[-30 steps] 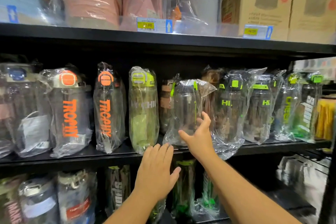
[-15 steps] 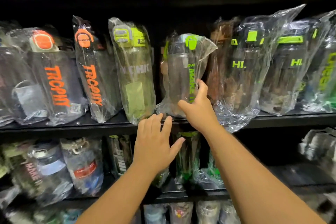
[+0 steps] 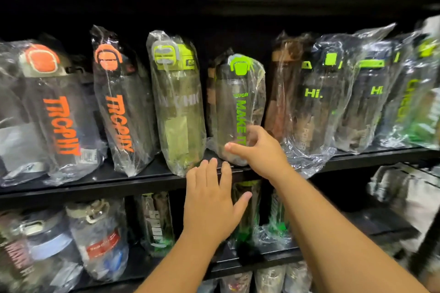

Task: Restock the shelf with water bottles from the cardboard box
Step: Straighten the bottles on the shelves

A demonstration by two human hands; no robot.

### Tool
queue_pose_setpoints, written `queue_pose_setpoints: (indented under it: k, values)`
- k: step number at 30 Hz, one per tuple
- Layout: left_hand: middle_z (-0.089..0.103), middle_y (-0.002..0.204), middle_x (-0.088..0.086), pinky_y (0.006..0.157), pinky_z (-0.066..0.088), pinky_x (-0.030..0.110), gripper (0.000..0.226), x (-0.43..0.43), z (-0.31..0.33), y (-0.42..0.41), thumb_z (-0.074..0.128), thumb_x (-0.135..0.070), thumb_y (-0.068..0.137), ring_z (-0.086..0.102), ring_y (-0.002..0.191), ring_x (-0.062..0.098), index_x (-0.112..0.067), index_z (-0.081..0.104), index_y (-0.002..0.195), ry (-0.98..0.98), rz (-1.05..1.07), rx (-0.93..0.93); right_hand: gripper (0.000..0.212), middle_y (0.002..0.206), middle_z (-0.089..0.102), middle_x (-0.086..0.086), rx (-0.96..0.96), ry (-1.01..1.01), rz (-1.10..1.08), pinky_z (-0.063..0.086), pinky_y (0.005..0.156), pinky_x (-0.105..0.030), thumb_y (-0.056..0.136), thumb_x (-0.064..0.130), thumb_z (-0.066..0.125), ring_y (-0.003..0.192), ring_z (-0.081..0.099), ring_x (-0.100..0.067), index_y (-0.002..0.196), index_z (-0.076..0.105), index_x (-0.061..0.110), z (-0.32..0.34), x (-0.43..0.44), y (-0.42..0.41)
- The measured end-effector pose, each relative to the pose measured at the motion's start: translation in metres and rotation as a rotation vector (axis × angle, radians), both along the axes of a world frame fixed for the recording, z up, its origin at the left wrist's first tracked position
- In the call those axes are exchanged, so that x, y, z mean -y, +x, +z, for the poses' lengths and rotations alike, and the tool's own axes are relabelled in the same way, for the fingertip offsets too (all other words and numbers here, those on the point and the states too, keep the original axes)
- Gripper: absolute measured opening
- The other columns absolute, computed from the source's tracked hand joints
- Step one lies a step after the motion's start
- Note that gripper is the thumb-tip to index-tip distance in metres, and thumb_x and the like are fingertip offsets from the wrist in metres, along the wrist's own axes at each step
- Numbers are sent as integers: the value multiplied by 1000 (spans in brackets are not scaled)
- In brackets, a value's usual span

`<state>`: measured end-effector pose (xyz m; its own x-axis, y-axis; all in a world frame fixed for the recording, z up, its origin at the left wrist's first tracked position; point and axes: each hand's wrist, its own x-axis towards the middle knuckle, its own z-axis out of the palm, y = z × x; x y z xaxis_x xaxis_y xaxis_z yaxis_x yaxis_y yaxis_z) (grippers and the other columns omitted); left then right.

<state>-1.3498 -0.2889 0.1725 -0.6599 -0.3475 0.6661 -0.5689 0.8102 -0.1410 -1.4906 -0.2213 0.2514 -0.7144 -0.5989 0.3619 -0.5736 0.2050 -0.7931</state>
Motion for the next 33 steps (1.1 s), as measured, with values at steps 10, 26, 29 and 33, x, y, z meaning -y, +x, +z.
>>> queue_pose_setpoints:
  k: [10, 26, 29, 33]
  values:
    - [52, 139, 27, 106, 32, 55, 76, 15, -5, 4, 45, -63, 93, 48, 128, 45, -2, 53, 138, 0, -138, -43, 66, 88, 58, 18, -45, 69, -110, 48, 79, -38, 50, 85, 71, 81, 57, -5, 81, 47, 33, 2, 12, 10]
    - [58, 139, 12, 106, 39, 48, 72, 8, 1, 12, 35, -64, 93, 53, 127, 33, -12, 60, 135, 74, -116, -55, 59, 132, 42, 1, -357, -93, 95, 44, 107, -38, 85, 46, 73, 125, 46, -15, 133, 55, 17, -6, -32, -6]
    - [53, 142, 12, 107, 40, 53, 68, -2, 0, 6, 36, -63, 92, 49, 129, 33, -14, 59, 133, 89, -74, -182, 39, 114, 55, 1, -586, -182, 16, 41, 95, -28, 86, 45, 57, 113, 52, -21, 112, 66, 17, 11, -71, -33]
    - [55, 135, 13, 97, 36, 56, 57, -48, -2, -28, 46, -52, 85, 53, 126, 39, -13, 63, 122, 29, -66, -302, 33, 109, 50, 2, -566, -297, -179, 34, 90, -27, 87, 33, 69, 106, 47, -21, 113, 61, 14, 23, -115, -77]
